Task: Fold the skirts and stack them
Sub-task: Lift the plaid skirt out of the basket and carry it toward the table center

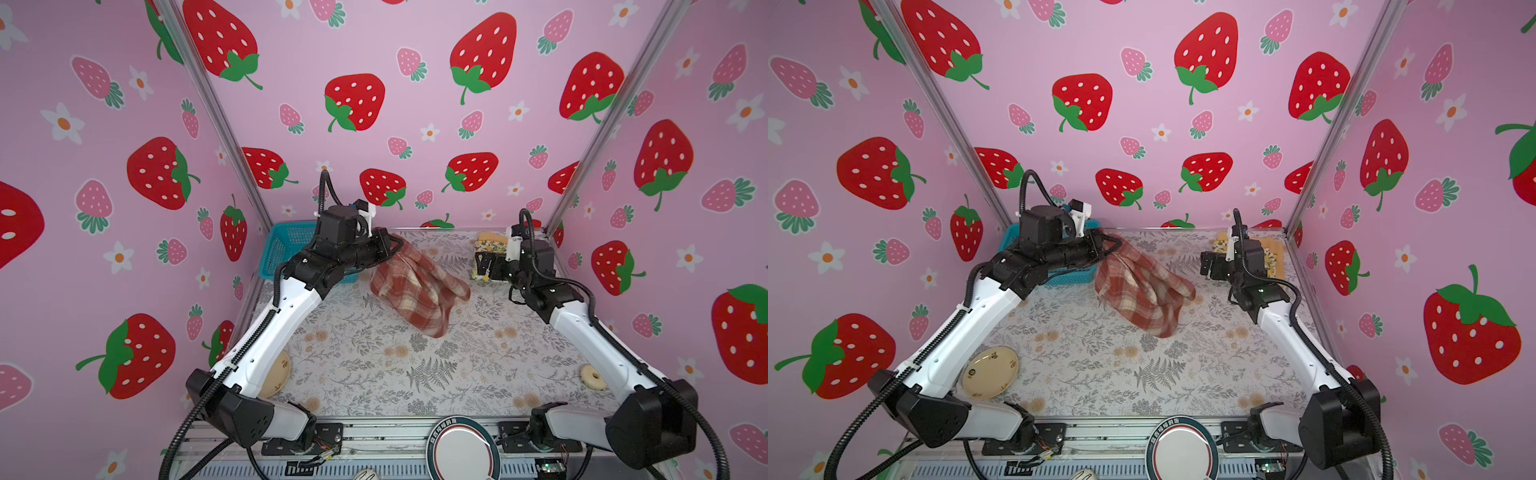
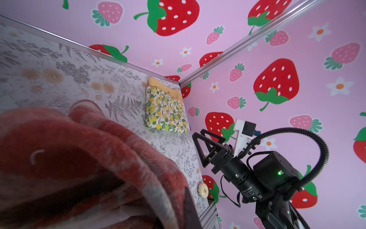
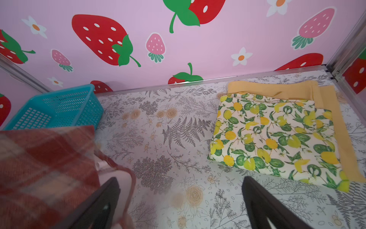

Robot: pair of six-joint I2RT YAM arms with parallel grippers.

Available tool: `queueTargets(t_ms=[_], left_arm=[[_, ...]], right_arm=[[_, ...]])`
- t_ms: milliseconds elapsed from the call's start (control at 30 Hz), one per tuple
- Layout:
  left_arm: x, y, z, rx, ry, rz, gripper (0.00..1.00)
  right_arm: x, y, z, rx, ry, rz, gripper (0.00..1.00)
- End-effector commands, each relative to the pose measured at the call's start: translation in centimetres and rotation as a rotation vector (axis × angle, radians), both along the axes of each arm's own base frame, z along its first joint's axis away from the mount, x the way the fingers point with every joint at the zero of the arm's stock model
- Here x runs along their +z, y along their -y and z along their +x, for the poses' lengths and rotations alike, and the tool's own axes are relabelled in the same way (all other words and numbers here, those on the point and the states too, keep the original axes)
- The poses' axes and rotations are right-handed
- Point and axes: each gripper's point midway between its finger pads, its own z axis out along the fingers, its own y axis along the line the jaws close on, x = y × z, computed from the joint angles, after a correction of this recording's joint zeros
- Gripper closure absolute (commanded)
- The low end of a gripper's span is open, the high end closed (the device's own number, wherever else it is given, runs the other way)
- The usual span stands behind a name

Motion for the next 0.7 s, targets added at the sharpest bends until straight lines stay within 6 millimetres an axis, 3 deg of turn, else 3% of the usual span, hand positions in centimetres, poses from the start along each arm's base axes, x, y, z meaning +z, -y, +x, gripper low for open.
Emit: queueTargets(t_ms=[0,133,333,467,567,667], left_arm=[[-0.3,1.3,0.4,-0.001,0.065,0.006,1.0],[-0.5,1.0,0.1,0.015,0.07,0.033,1.0],[3.8,-0.9,-1.3,0.049,0.171,0.112,1.0],[4.7,-0.6,-2.4,0.048,0.207,0.201,1.0],[3.1,2.2,-3.0,-0.032,0.192,0.269,1.0],[-1.5,6.2,-2.9,-0.145,0.125,0.33,1.0]], right_arm=[[-0.6,0.5,-0.5,-0.001,-0.012,-0.018,0.0],[-1.5,-0.1,-0.4,0.031,-0.039,-0.007,0.0],[-1.8,-0.5,-0.2,0.045,-0.041,0.006,0.0],[-1.9,-0.9,0.0,0.056,-0.044,0.023,0.0],[-2.2,-1.0,0.1,0.056,-0.045,0.03,0.0],[-2.4,-0.8,0.1,0.041,-0.051,0.028,0.0]])
